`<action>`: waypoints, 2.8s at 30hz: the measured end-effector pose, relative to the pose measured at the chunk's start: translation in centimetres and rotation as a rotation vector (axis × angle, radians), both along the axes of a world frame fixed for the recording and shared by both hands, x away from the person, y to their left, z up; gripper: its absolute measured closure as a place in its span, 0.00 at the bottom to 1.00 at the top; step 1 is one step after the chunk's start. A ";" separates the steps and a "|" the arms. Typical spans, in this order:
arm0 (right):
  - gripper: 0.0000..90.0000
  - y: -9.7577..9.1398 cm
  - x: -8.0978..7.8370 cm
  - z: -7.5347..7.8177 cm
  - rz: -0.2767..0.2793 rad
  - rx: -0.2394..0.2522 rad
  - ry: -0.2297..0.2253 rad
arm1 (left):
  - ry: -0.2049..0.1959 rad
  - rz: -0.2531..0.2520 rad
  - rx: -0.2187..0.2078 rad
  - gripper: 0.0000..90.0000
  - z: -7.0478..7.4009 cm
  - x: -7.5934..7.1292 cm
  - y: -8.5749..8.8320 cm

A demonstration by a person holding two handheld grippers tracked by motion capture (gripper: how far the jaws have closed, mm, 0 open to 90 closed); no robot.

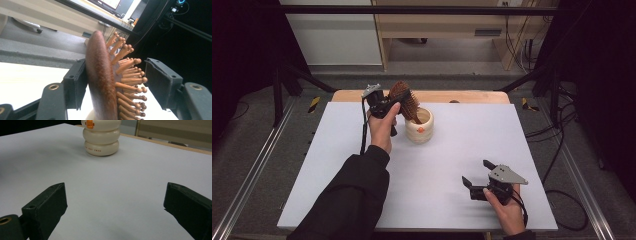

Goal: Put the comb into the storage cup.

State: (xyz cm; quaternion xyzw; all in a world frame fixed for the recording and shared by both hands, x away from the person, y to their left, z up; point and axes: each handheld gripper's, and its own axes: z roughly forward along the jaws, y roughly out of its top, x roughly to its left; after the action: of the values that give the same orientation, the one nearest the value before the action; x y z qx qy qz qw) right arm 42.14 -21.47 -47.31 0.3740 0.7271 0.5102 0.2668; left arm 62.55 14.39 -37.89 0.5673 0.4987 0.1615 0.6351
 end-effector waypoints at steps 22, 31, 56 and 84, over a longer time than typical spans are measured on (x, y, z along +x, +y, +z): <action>0.06 0.1 0.0 0.0 0.000 0.000 0.000 | 0.011 -0.001 0.005 0.28 -0.1 -0.2 -0.3; 0.06 0.2 -0.1 0.0 0.001 -0.001 -0.002 | 0.039 0.016 0.023 0.15 -0.2 -0.2 -0.6; 0.05 0.2 0.0 0.0 0.000 -0.005 -0.002 | -0.021 0.007 0.067 0.06 0.2 -1.3 -0.5; 0.05 0.3 -0.1 0.0 -0.003 -0.019 -0.006 | -0.128 0.041 0.158 0.03 0.4 -3.4 -0.2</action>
State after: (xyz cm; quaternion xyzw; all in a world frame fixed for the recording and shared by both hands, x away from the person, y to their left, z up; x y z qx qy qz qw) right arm 42.00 -21.15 -47.35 0.3710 0.7307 0.5038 0.2732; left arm 59.11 14.17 -37.51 0.5940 0.4543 0.2490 0.6155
